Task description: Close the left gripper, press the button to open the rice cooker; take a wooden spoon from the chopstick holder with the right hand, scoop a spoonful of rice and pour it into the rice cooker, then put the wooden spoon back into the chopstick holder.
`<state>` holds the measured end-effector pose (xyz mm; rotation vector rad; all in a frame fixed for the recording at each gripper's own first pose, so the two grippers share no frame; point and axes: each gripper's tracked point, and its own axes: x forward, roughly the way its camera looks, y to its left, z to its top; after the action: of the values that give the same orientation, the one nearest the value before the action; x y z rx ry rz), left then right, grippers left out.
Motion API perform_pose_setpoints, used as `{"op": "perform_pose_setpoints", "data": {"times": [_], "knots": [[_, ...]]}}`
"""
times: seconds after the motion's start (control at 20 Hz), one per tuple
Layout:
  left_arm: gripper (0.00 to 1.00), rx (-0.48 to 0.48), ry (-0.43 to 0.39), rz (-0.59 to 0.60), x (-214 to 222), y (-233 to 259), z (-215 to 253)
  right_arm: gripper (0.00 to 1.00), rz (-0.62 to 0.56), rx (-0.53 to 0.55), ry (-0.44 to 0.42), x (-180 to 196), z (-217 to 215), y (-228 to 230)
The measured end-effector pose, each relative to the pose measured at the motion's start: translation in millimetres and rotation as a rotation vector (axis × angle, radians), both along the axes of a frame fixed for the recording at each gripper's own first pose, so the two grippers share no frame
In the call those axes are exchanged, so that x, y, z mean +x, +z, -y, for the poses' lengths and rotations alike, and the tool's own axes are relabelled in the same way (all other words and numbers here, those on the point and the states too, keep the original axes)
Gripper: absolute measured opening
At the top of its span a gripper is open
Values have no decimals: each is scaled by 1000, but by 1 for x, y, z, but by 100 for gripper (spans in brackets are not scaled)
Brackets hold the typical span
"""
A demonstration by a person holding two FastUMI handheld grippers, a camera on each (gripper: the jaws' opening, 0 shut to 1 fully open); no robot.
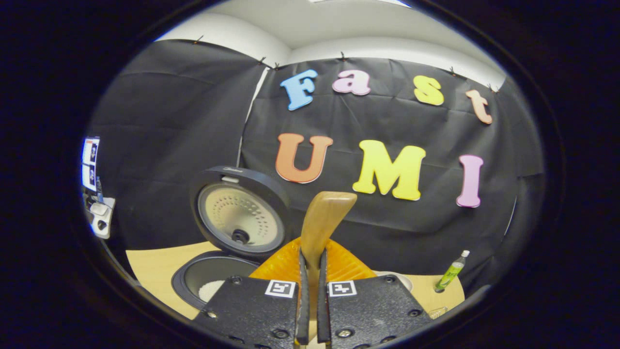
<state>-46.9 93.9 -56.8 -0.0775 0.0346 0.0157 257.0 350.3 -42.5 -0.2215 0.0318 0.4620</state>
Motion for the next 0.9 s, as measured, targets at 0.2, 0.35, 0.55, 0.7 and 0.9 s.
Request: {"op": "perform_pose_setpoints", "data": {"times": [0.2, 0.35, 0.55, 0.7, 0.9], "knots": [[95, 16, -27, 0, 9, 2, 21, 12, -3, 47, -58, 8, 65, 15], [95, 21, -43, 3, 14, 3, 35, 13, 1, 81, -121, 18, 121, 22], [95, 31, -49, 2, 24, 5, 44, 13, 16, 97, -224, 35, 196, 22], [95, 30, -49, 2, 29, 9, 48, 13, -15, 120, -278, 46, 240, 10], [95, 27, -44, 3, 33, 11, 50, 13, -45, 124, -355, 62, 290, -18]]}}
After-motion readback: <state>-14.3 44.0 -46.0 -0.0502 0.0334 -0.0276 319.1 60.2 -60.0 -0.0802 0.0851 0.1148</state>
